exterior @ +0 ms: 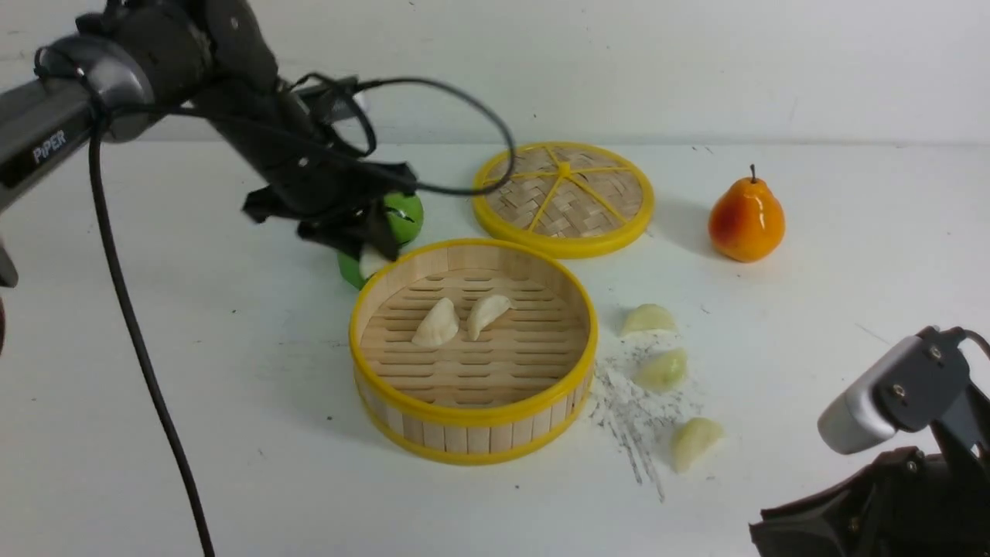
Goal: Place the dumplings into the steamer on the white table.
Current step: 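Place the dumpling into the bamboo steamer basket with the left gripper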
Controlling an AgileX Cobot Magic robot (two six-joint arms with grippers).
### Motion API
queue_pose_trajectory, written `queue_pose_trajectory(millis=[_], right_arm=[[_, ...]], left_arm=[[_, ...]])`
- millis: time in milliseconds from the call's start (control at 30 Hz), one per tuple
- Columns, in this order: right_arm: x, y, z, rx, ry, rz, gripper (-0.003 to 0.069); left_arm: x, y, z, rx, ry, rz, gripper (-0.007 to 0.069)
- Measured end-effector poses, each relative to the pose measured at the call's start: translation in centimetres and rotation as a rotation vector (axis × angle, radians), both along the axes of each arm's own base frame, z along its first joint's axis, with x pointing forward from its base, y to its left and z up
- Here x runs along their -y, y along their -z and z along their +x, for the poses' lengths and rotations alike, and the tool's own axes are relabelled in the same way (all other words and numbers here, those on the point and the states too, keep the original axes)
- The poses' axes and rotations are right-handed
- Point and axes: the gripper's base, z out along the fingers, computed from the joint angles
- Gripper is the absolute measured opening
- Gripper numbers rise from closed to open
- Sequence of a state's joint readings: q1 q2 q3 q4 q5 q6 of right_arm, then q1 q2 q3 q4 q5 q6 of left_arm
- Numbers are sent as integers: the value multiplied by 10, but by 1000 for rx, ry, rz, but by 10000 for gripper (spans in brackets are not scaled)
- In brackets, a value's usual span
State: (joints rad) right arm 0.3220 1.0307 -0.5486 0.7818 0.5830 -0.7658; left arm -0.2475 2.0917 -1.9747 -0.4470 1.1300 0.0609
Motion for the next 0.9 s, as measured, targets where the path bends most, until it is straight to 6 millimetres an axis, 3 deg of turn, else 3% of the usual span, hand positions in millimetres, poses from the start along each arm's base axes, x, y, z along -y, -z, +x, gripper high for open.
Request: queue_pose_trajectory(millis=[33,100,167,200,233,333,433,600,633,767,900], right_arm=[[0,0,0,0,1,0,105],[0,1,1,-6,1,-3,108],[0,2,2,-11,1,-4,110],[-1,3,2,-13,1,-4,111],[-1,3,2,-13,1,-4,111],[-1,3,1,-17,-2,-5,114],[-1,3,1,-17,-2,-5,114],[-1,3,1,-26,-9,-5,118],[-1,3,1,-26,-9,-5,118],[-1,4,0,-50,-4,5,128],[-2,1,1,-84,48,35,160]], left_arm=[[0,-1,0,3,-2,-7,174],[32,-3,-6,56,57,-45,174],[58,8,-8,86,95,-38,174],[70,22,-6,100,114,-7,174],[70,22,-6,100,114,-7,174],[96,60,-3,138,157,107,174],[106,82,0,154,142,158,174],[112,95,5,183,121,163,214],[112,95,5,183,121,163,214],[112,93,5,188,115,160,347],[107,66,-4,184,129,167,398]])
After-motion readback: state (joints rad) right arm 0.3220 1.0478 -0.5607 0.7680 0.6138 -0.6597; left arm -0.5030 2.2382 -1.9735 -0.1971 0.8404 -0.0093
